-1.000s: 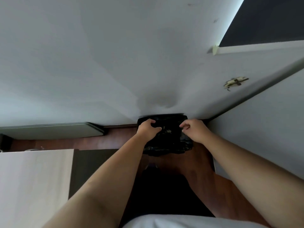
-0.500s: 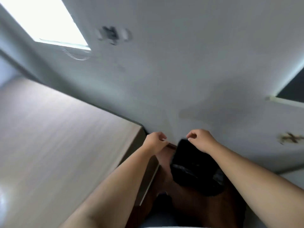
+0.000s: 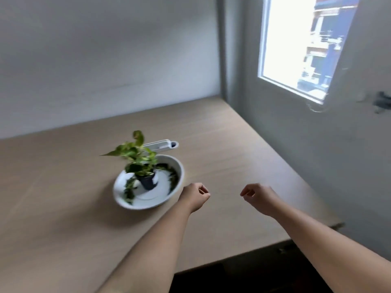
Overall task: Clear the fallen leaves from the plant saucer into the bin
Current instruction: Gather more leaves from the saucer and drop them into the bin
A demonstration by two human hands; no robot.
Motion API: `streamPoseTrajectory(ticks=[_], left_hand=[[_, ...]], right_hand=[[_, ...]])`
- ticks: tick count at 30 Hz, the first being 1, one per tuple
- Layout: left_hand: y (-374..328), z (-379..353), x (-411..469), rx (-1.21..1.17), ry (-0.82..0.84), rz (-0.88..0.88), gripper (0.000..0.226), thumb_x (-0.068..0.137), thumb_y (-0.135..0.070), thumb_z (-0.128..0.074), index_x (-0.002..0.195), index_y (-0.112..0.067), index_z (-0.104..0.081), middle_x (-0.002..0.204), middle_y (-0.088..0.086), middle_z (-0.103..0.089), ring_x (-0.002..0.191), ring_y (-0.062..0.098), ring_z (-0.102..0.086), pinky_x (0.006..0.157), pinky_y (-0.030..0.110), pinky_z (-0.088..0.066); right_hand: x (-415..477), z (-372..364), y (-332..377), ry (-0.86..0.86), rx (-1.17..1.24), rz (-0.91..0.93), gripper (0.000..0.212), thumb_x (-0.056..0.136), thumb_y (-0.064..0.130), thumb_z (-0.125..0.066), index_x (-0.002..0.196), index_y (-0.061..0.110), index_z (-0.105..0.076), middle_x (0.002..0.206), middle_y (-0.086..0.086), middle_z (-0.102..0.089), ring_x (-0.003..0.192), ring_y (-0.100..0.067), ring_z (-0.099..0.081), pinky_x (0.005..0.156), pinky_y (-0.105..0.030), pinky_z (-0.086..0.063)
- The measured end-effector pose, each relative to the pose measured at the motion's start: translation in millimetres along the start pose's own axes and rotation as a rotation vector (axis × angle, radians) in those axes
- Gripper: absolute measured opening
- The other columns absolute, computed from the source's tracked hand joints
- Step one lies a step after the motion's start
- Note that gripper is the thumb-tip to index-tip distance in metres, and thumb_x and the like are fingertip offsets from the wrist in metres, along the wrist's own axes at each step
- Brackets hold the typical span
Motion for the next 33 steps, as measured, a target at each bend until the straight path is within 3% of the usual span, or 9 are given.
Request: streamPoseTrajectory(ticks=[6,9,13,16,19,23,27,30,33], left_hand=[[127,100,20,0.038,-0.073,0.139,0.018,0.081,-0.012,-0.053,0.088,-0.024,-0.065,0.105,0.007,-0.07,0.097,0.024,-0.064,0.085,0.029,-0.051],[183,138,32,0.181,-0.056,0.155,0.036,0.08,0.001,-0.045,0.104,-0.017,-0.064,0.118,0.008,-0.062,0.107,0.026,-0.058,0.091,0.028,-0.046],[241,162,45,0.334,-0.011,0.14,0.045,0.079,-0.003,-0.057,0.122,-0.016,-0.061,0.129,0.008,-0.056,0.123,0.027,-0.046,0.102,0.024,-0.037],[251,155,50,0.43,0.093,0.121,0.046,0.076,-0.024,-0.071,0.121,-0.025,-0.062,0.128,-0.002,-0.06,0.124,0.021,-0.049,0.107,0.027,-0.033],[249,147,61,0.475,0.087,0.106,0.037,0.077,-0.037,-0.072,0.112,-0.025,-0.068,0.118,-0.005,-0.068,0.118,0.018,-0.056,0.109,0.03,-0.026],[230,124,66,0.504,0.105,0.017,0.037,0.077,-0.046,-0.071,0.106,-0.023,-0.07,0.11,-0.003,-0.07,0.11,0.018,-0.058,0.103,0.031,-0.03],[221,105,65,0.413,0.098,-0.065,0.042,0.076,-0.038,-0.074,0.115,-0.026,-0.065,0.121,0.001,-0.06,0.118,0.02,-0.048,0.101,0.031,-0.035],[231,122,67,0.372,0.054,-0.009,0.044,0.074,-0.027,-0.076,0.117,-0.022,-0.064,0.123,0.005,-0.055,0.119,0.023,-0.046,0.102,0.029,-0.037],[245,149,69,0.502,0.022,0.089,0.034,0.079,-0.024,-0.067,0.113,-0.024,-0.065,0.122,0.001,-0.058,0.12,0.023,-0.049,0.103,0.033,-0.037]], right_hand=[[54,-96,124,0.148,-0.147,0.212,0.023,0.083,0.014,-0.053,0.094,0.02,-0.072,0.094,-0.003,-0.074,0.089,-0.021,-0.066,0.073,-0.023,-0.047],[75,-144,161,0.235,-0.249,0.297,0.024,0.081,0.014,-0.055,0.097,0.021,-0.071,0.099,-0.005,-0.072,0.095,-0.024,-0.065,0.079,-0.027,-0.049],[93,-200,186,0.349,-0.356,0.382,0.029,0.077,0.017,-0.064,0.105,0.022,-0.067,0.11,-0.002,-0.066,0.105,-0.021,-0.058,0.086,-0.031,-0.048],[99,-222,194,0.421,-0.426,0.425,0.028,0.08,0.02,-0.064,0.108,0.022,-0.063,0.113,-0.001,-0.063,0.108,-0.02,-0.055,0.087,-0.033,-0.047],[109,-230,198,0.477,-0.489,0.445,0.027,0.082,0.019,-0.066,0.108,0.019,-0.064,0.112,-0.002,-0.065,0.106,-0.02,-0.057,0.085,-0.03,-0.046],[130,-213,189,0.503,-0.627,0.408,0.03,0.078,0.005,-0.067,0.104,0.019,-0.065,0.111,-0.001,-0.068,0.104,-0.022,-0.062,0.087,-0.031,-0.05],[142,-189,177,0.326,-0.784,0.466,0.035,0.081,0.001,-0.05,0.107,0.021,-0.062,0.113,0.0,-0.064,0.11,-0.024,-0.057,0.094,-0.034,-0.047],[135,-192,179,0.338,-0.73,0.501,0.038,0.081,0.003,-0.052,0.114,0.02,-0.06,0.118,-0.001,-0.06,0.112,-0.023,-0.053,0.092,-0.036,-0.049],[122,-206,183,0.399,-0.612,0.515,0.038,0.081,0.006,-0.054,0.116,0.021,-0.058,0.119,0.0,-0.06,0.109,-0.022,-0.055,0.085,-0.038,-0.052]])
Point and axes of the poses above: each hand's wrist, its own x-axis towards the middle knuckle, its own z-axis out of the back of the hand, y = z × x, the point moved 3 cm from there along x, towards the middle knuckle
